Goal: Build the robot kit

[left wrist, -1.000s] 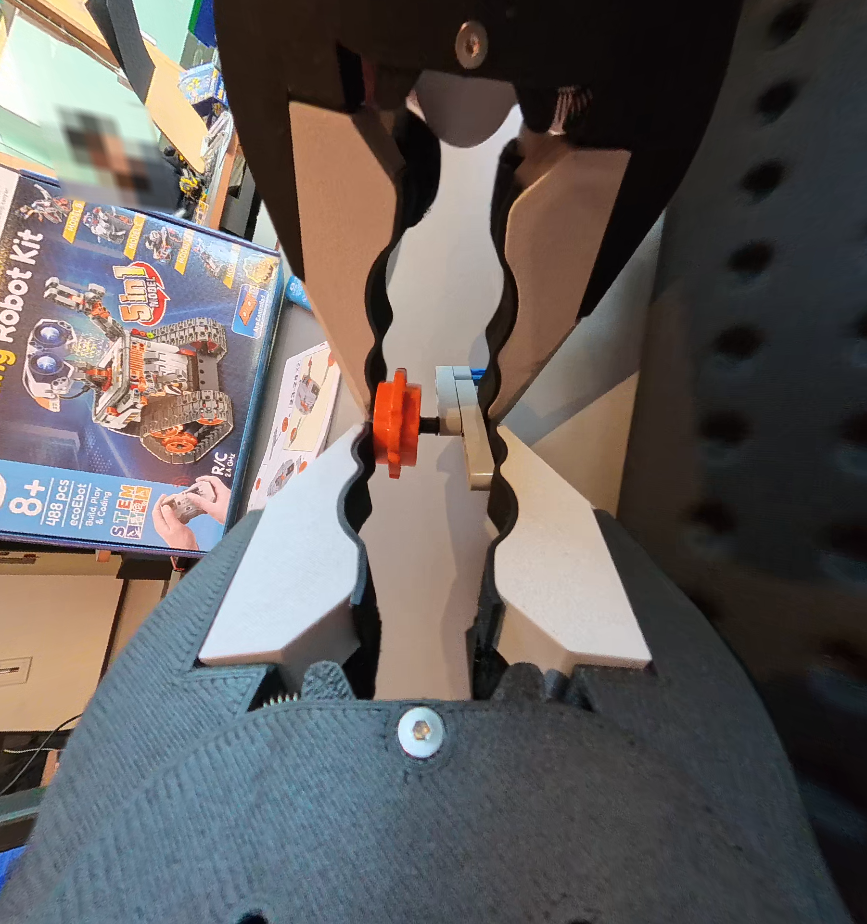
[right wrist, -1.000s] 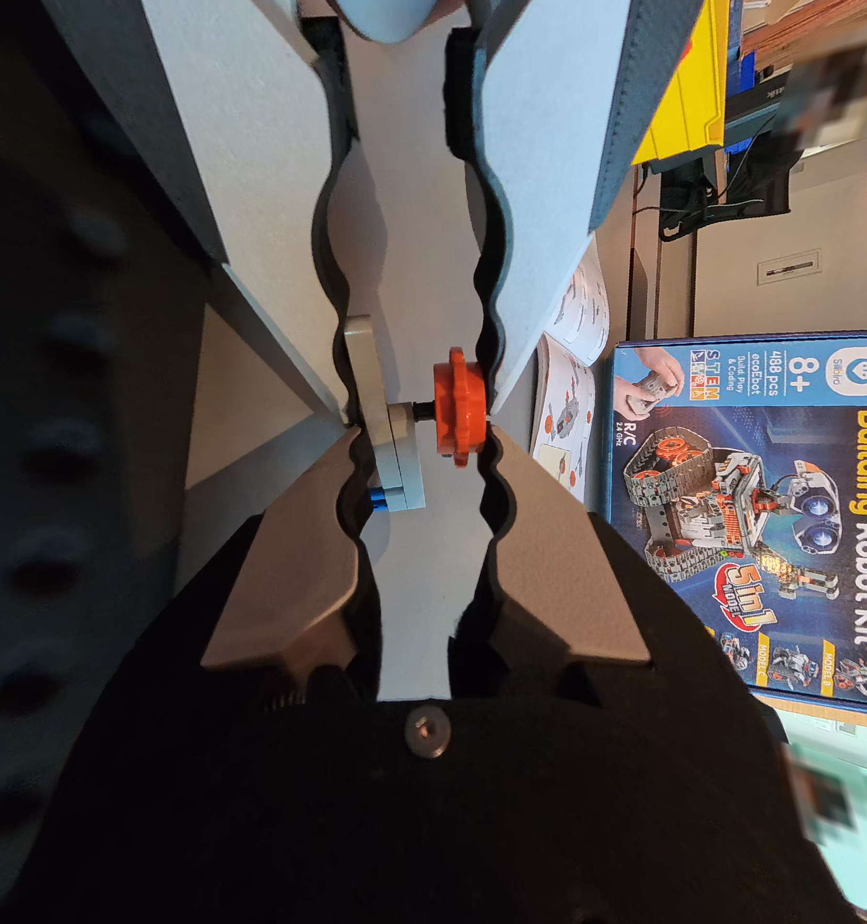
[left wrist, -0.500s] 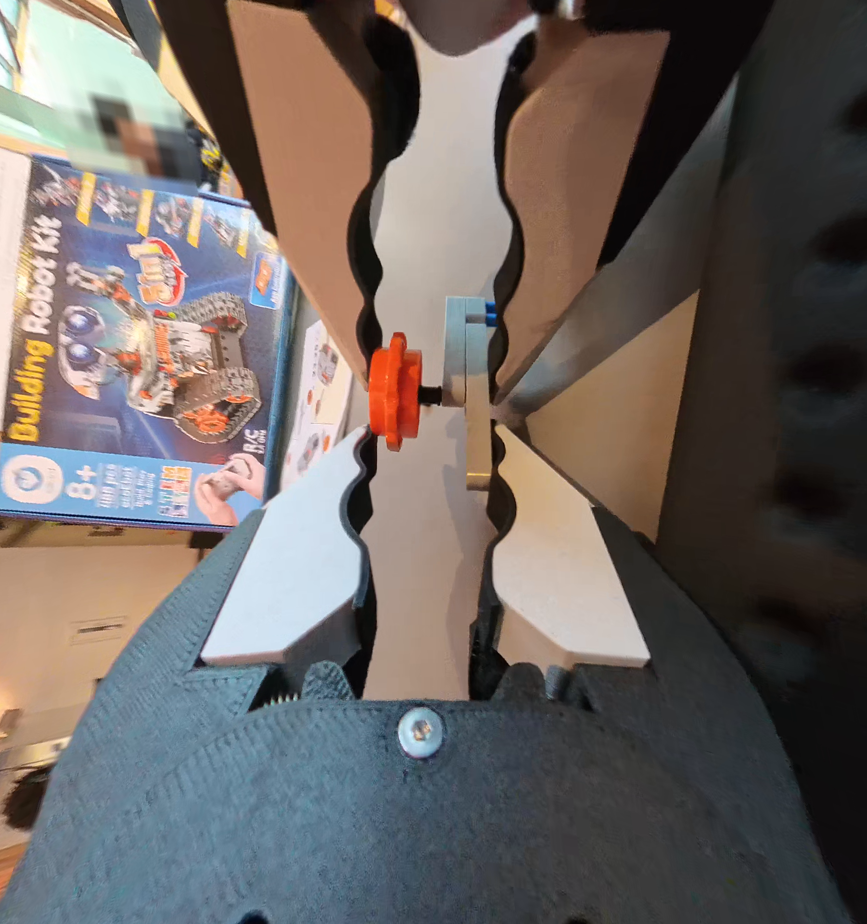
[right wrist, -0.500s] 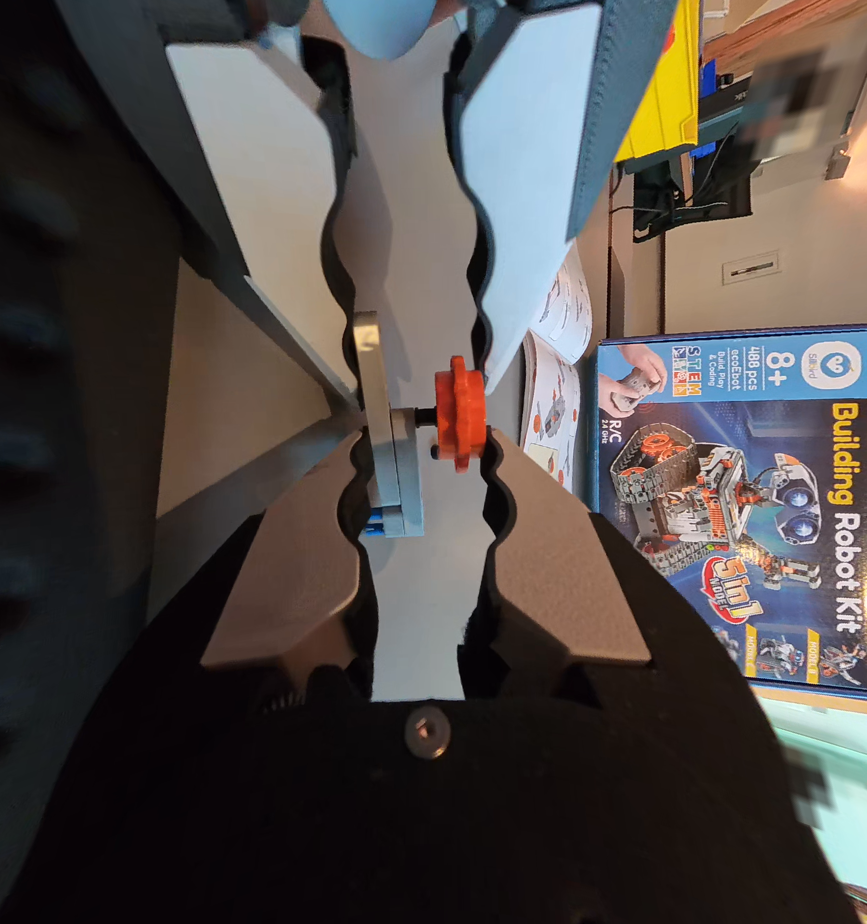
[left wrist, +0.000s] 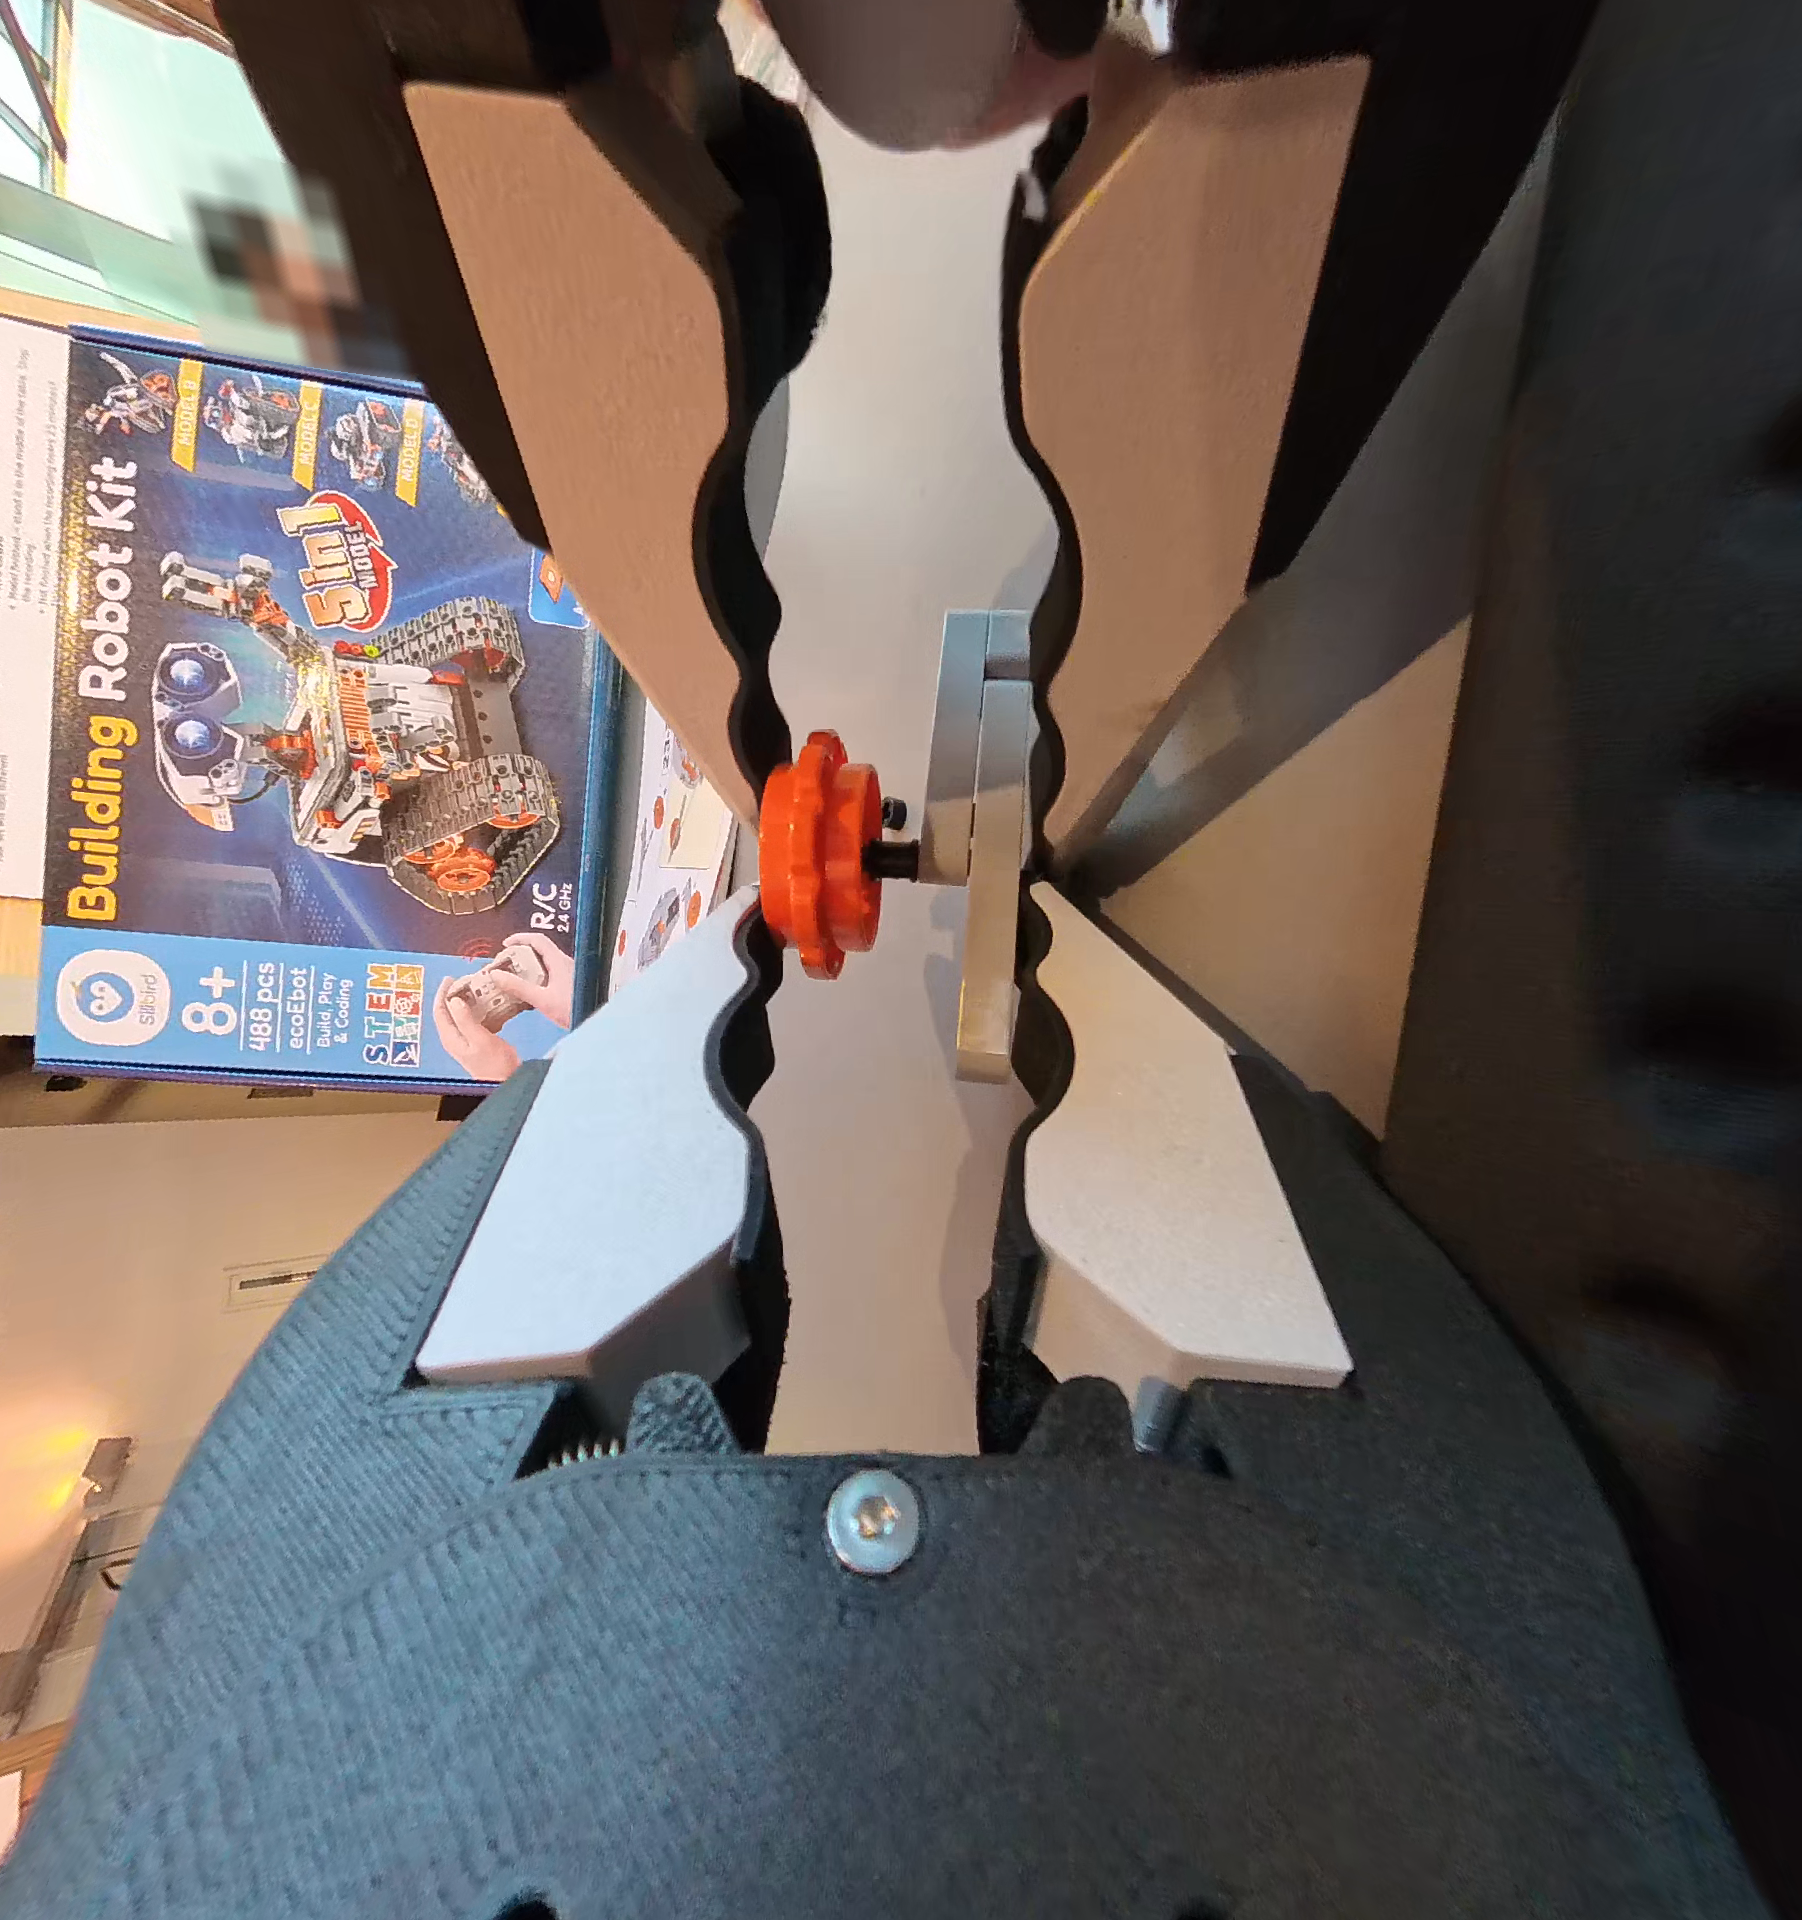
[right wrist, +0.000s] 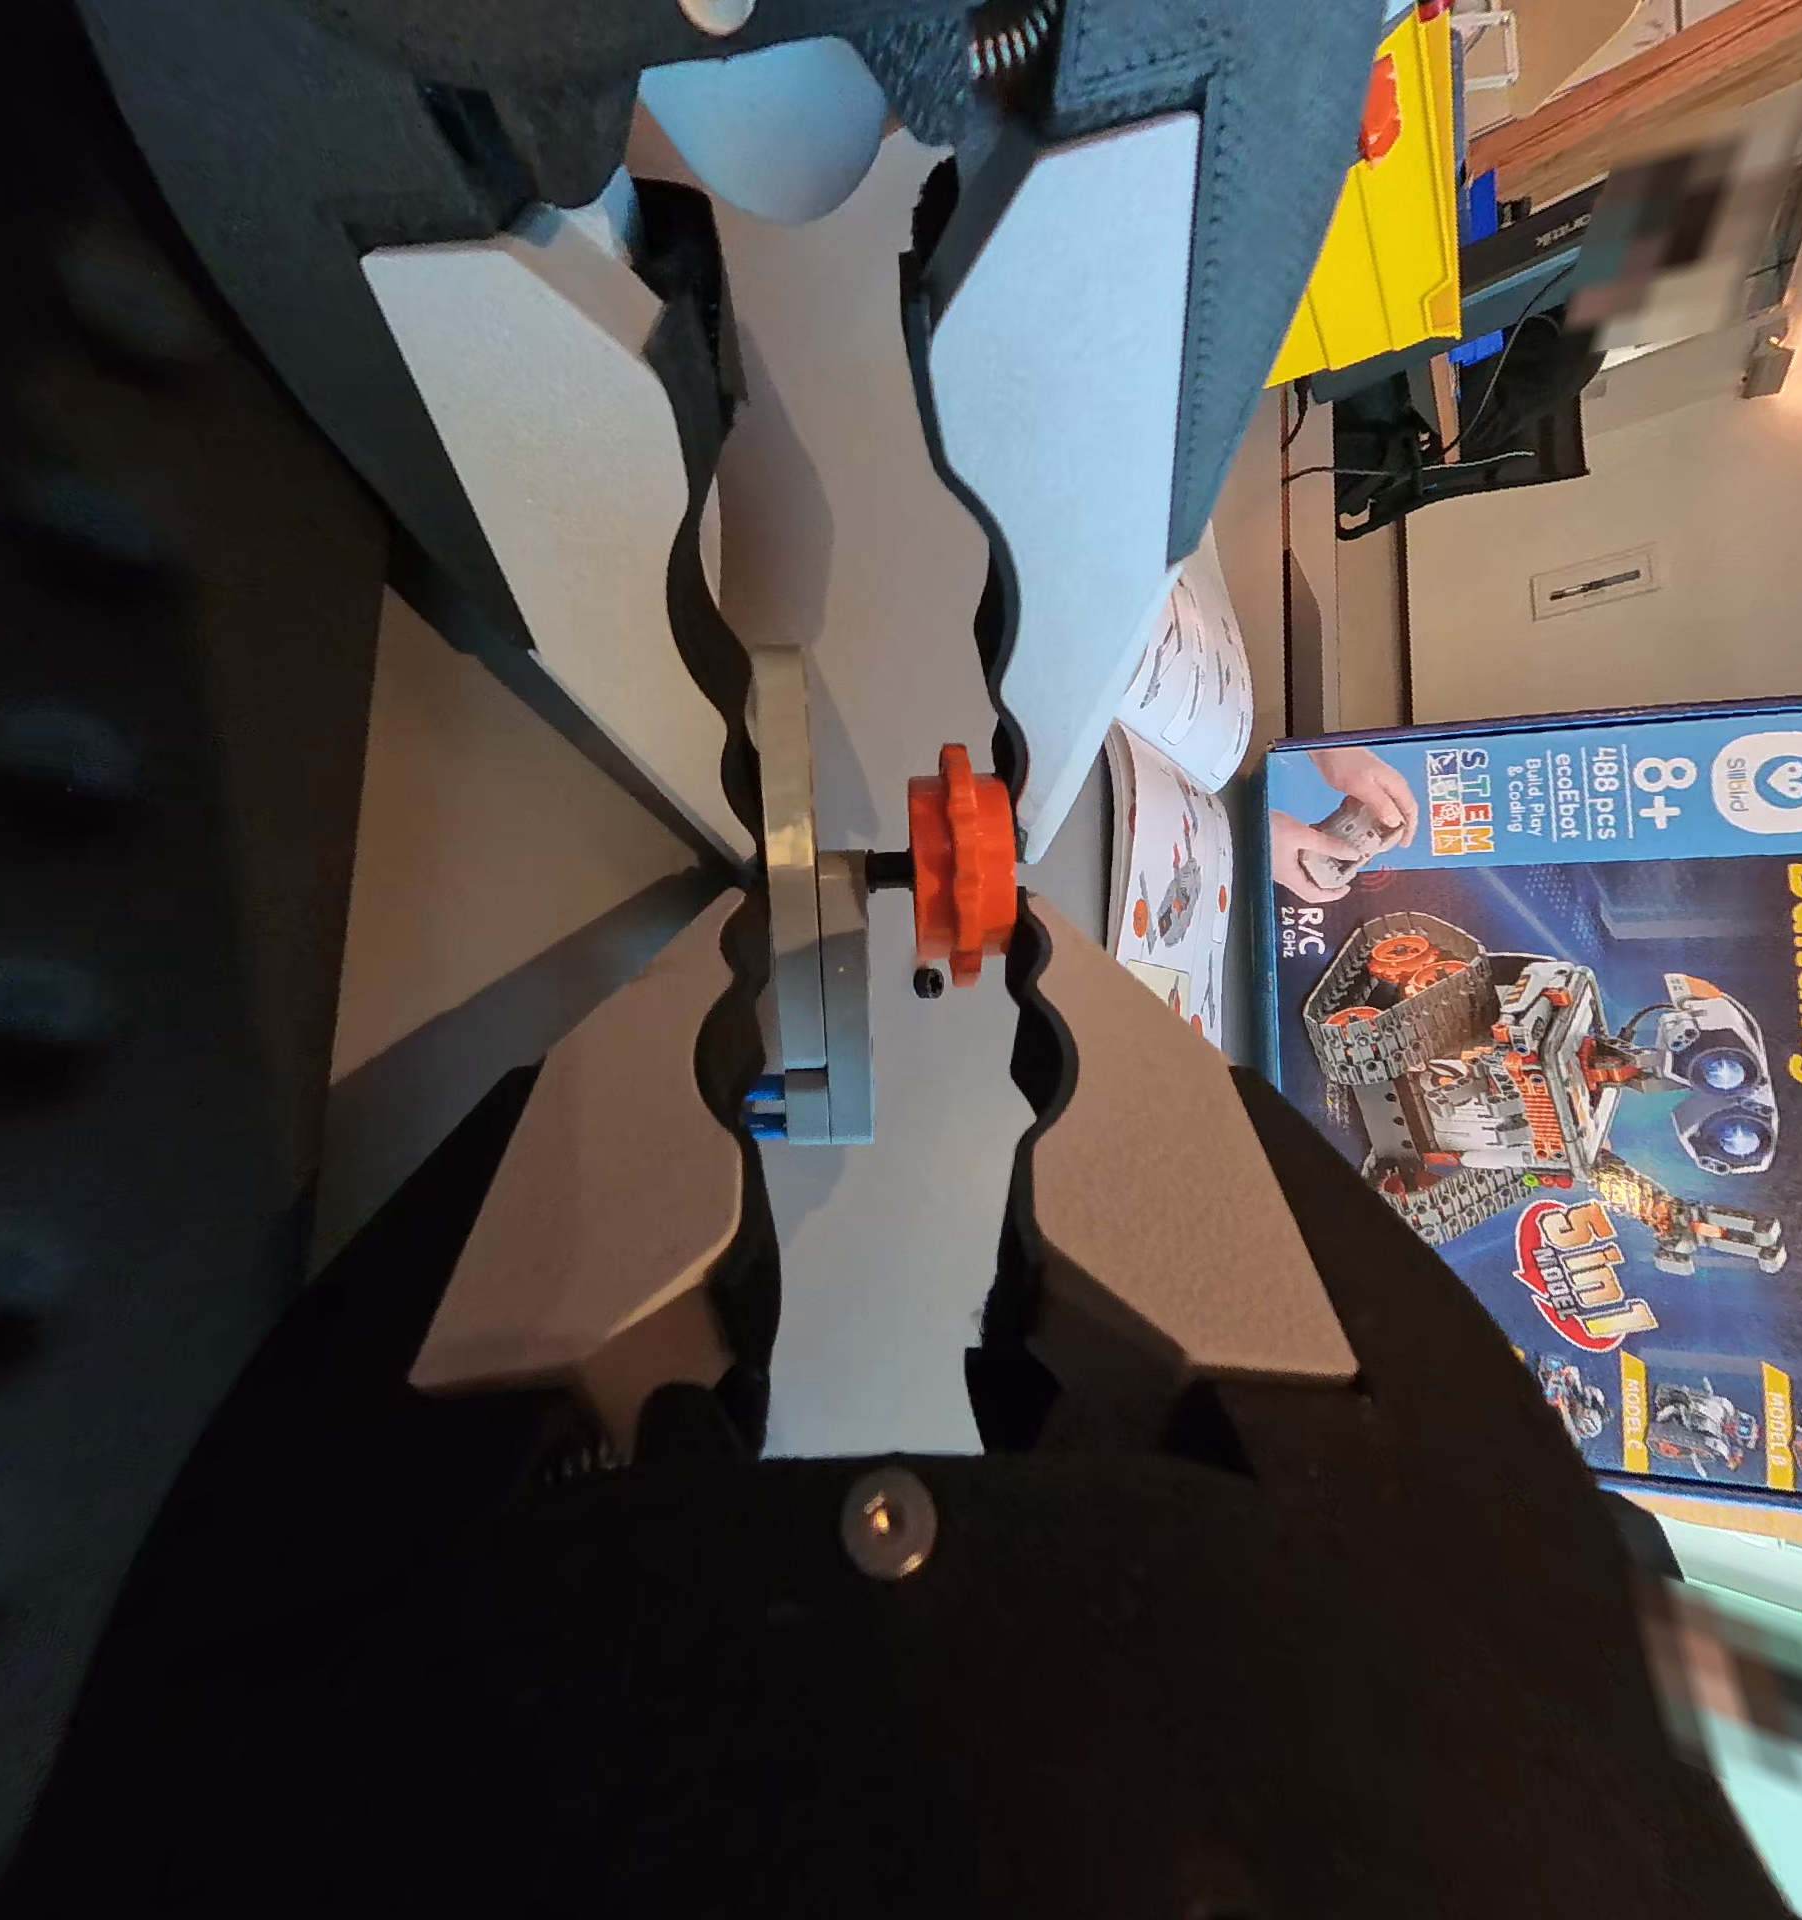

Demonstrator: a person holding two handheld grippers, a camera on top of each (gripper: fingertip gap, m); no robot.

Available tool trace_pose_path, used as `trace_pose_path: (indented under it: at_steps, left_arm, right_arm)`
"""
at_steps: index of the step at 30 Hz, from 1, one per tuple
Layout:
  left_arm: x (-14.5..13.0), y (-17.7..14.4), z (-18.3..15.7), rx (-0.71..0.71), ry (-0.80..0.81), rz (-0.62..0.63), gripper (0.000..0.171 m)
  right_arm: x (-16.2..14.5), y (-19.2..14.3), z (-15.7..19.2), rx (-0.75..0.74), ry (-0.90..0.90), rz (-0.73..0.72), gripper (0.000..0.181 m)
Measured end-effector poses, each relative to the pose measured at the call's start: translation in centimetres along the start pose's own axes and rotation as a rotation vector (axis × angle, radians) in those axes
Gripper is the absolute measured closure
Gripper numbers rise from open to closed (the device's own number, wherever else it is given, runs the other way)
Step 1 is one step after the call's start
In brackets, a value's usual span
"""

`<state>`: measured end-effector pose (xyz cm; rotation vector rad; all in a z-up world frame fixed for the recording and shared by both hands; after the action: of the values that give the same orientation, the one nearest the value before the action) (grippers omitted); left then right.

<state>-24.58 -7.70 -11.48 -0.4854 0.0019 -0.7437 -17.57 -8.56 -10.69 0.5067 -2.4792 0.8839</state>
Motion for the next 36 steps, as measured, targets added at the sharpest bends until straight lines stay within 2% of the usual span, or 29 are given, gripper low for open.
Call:
trace_pose_path:
  at_steps: [12, 36]
  left_arm:
    - [0.07, 0.02, 0.24, -0.029, -0.026, -0.001, 0.127]
    - [-0.31, 0.12, 0.23, -0.025, -0.042, 0.012, 0.129]
  right_arm:
    - [-0.02, -0.09, -0.24, 0.027, 0.027, 0.005, 0.142]
    - [0.06, 0.44, -0.51, 0.042, 0.012, -0.005, 0.141]
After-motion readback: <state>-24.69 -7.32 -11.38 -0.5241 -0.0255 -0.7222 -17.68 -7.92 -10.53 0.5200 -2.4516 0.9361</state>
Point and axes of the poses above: each gripper's, where its closed fingertips meet, y out along the fingers, x out of its top, z = x × y across the jaws, the point moved 7 cm from there along -y, back along the fingers, and after that the axes turned 12 degrees about y, right-handed, at the moved point
